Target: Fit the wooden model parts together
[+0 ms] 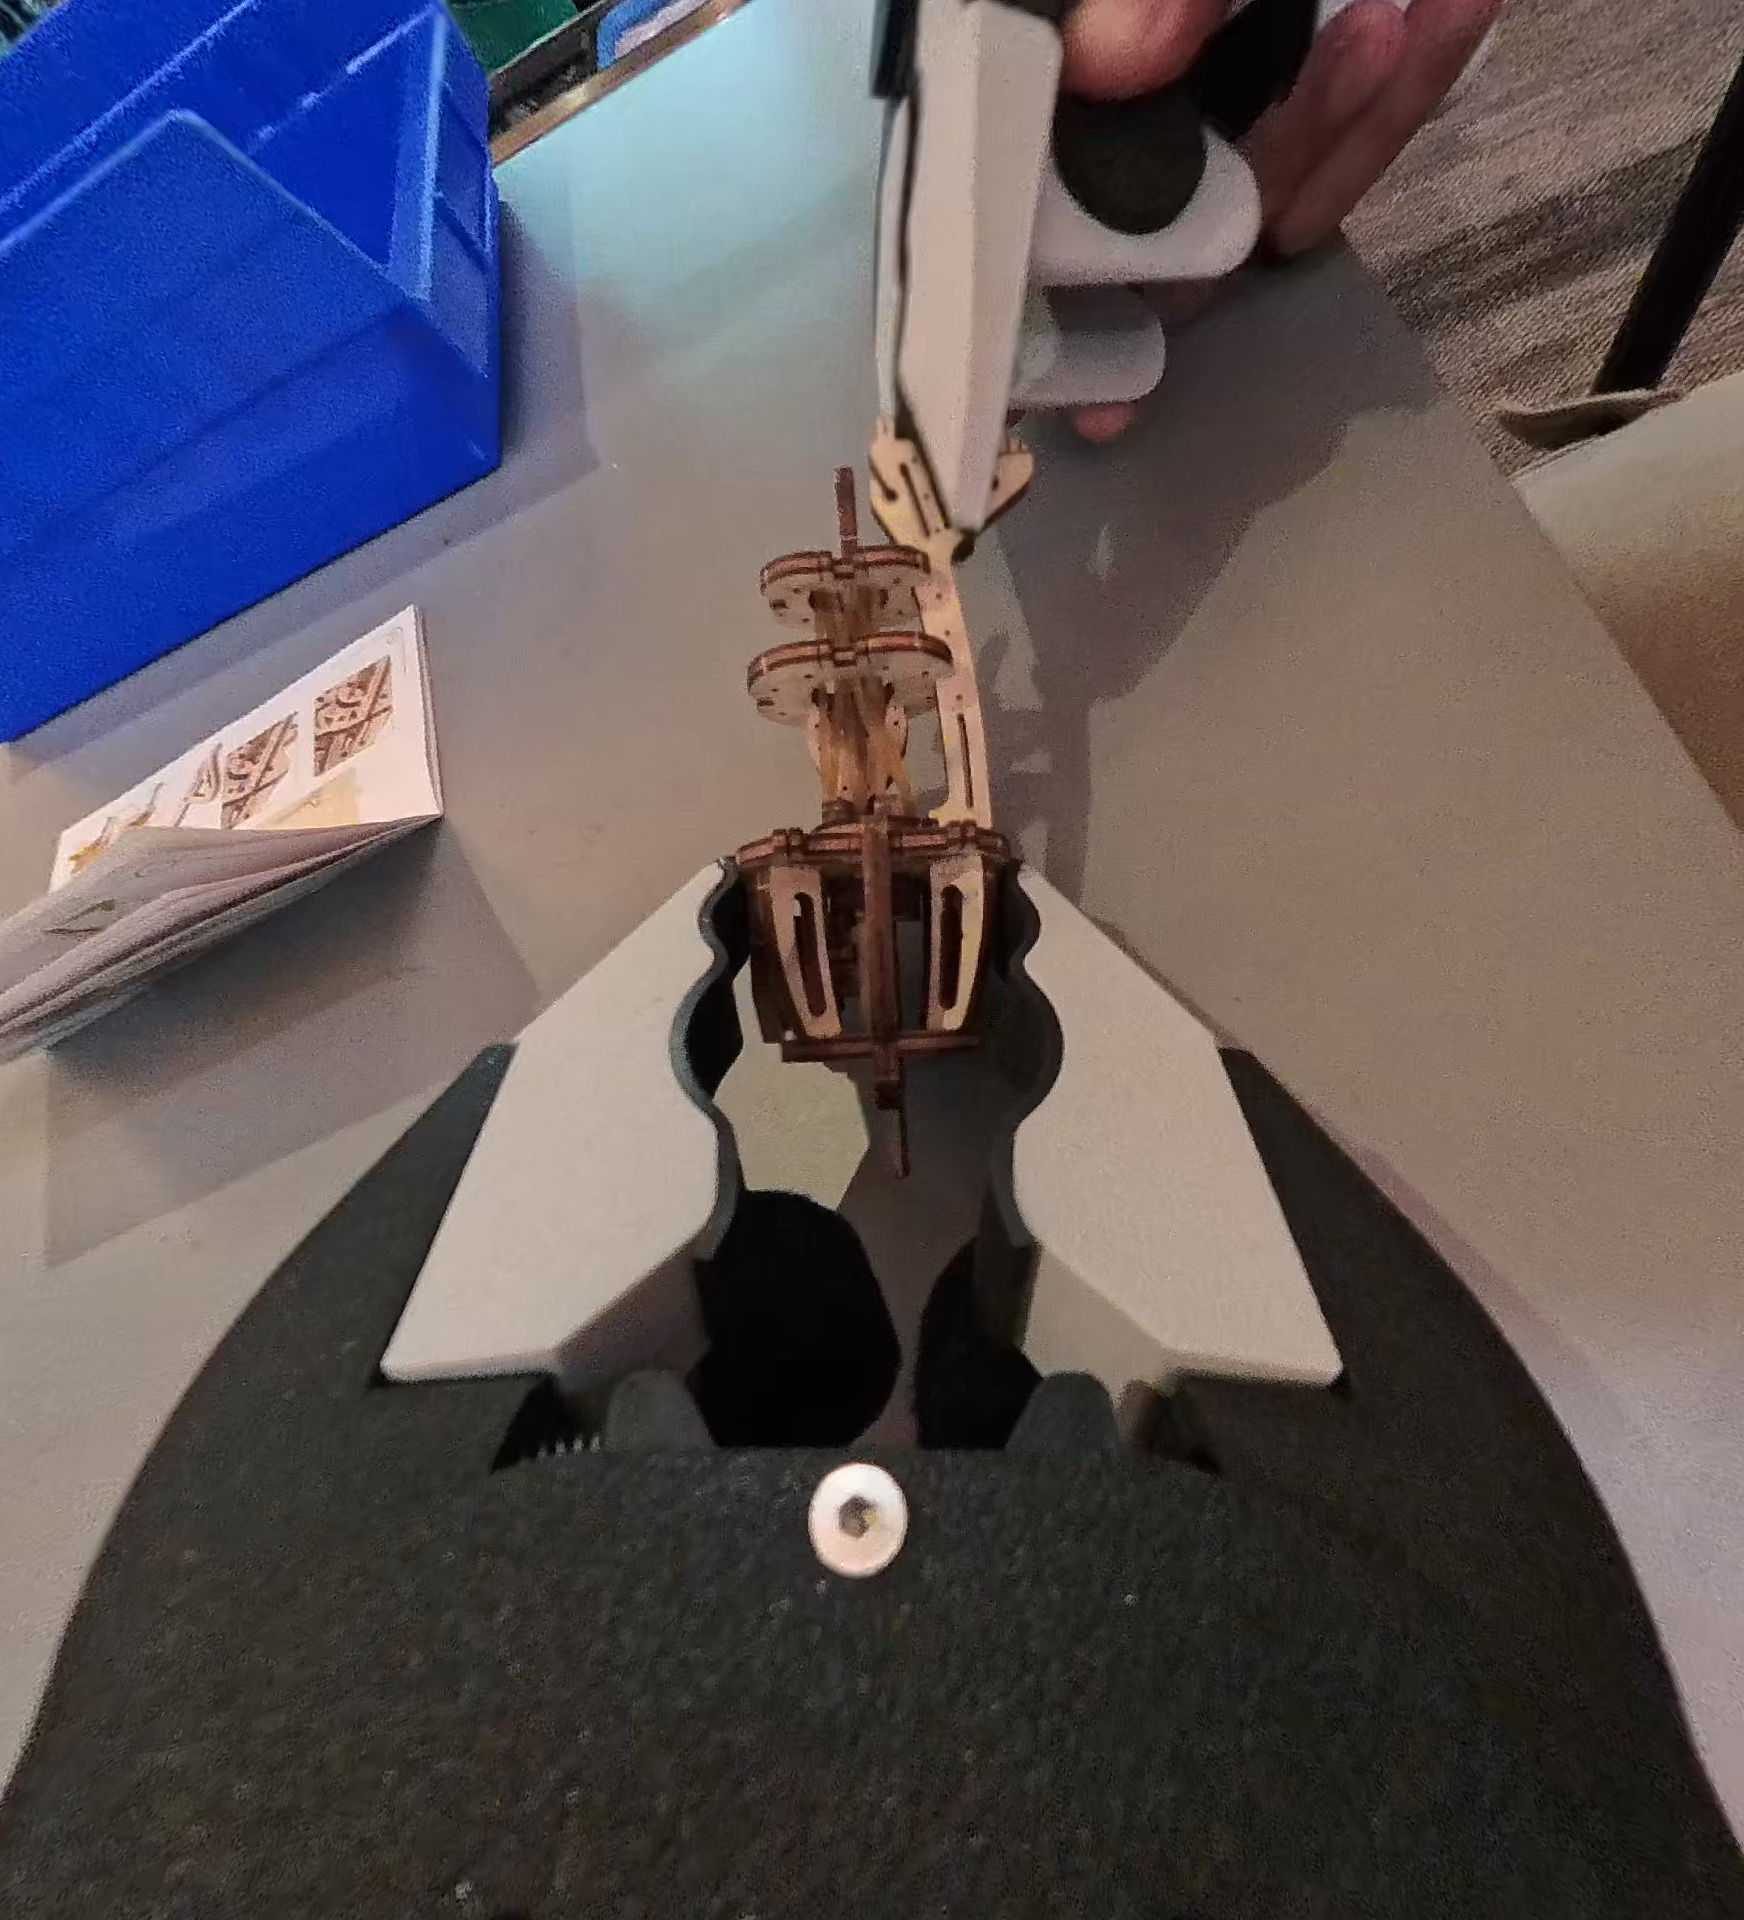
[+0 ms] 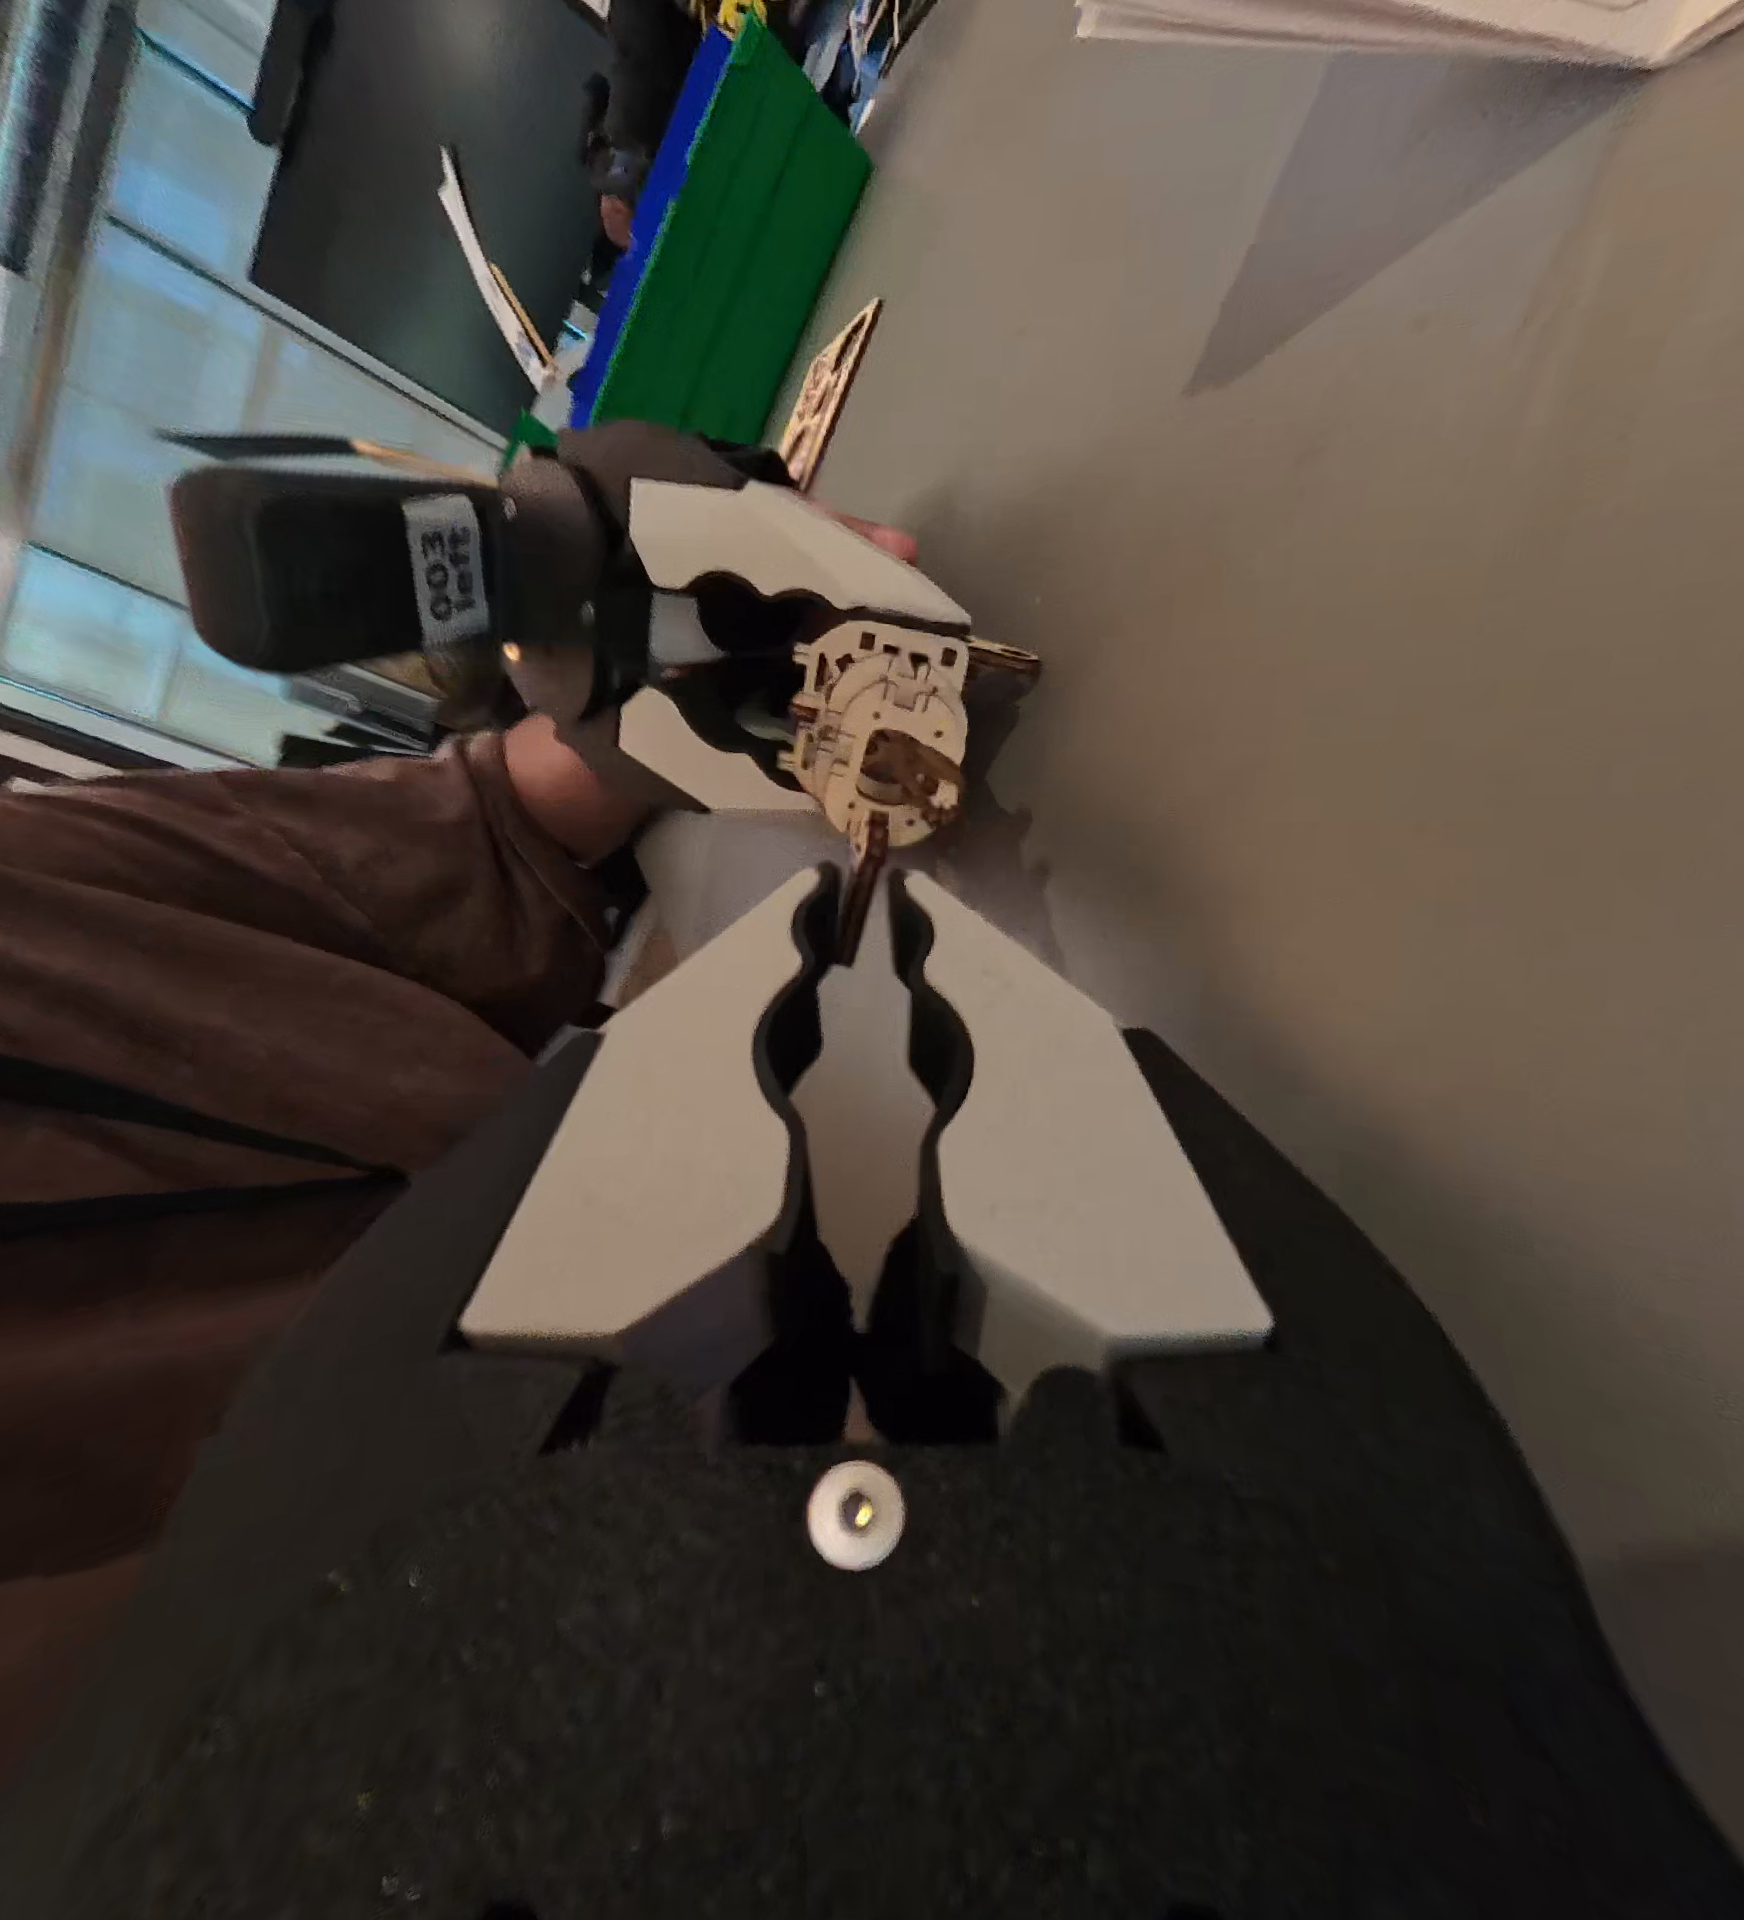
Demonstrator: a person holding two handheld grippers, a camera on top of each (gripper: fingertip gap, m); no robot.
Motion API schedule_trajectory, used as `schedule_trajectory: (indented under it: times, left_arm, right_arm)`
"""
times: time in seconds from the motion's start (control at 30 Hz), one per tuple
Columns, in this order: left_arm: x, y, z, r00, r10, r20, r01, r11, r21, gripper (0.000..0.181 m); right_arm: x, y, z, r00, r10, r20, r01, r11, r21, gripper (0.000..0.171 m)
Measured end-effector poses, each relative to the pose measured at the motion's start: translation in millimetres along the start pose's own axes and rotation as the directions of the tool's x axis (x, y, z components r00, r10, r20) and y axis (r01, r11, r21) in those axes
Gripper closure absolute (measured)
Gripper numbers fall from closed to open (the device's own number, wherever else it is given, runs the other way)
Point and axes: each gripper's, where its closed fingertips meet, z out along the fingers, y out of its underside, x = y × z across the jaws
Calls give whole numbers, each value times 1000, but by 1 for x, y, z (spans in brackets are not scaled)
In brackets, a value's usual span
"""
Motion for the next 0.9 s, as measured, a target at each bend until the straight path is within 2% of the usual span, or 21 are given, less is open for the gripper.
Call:
schedule_trajectory:
  times: [0.1, 0.23, 0.3, 0.37, 0.43, 0.53, 0.77, 0.9]
  left_arm:
    - [1, 1, 0, 1000, 23, 5, -23, 1000, -3, 137]
    - [4, 1, 1, 998, 58, 15, -58, 998, -10, 136]
    - [4, 1, 1, 999, 50, 8, -50, 999, -8, 136]
    - [6, 0, 0, 999, 39, -16, -39, 999, 1, 137]
    - [9, -2, -1, 998, 23, -60, -22, 1000, 16, 136]
    - [9, -3, -2, 995, -12, -95, 14, 1000, 23, 137]
    - [16, -4, -1, 993, 33, -117, -30, 999, 28, 137]
    - [18, -4, -1, 991, 39, -129, -35, 999, 29, 137]
  right_arm:
    - [9, 6, -9, 975, -196, -108, 189, 980, -70, 124]
    - [9, 2, -11, 803, -558, -208, 538, 830, -148, 96]
    - [8, 5, -1, 728, -644, -236, 612, 765, -201, 91]
    - [16, 8, 9, 676, -688, -263, 624, 725, -291, 74]
    - [24, 7, 14, 616, -737, -278, 645, 675, -359, 74]
    - [16, 4, 23, 574, -783, -240, 700, 622, -351, 94]
    - [11, 0, 29, 423, -874, -239, 791, 485, -374, 125]
    - [14, 3, 28, 321, -917, -238, 798, 397, -453, 127]
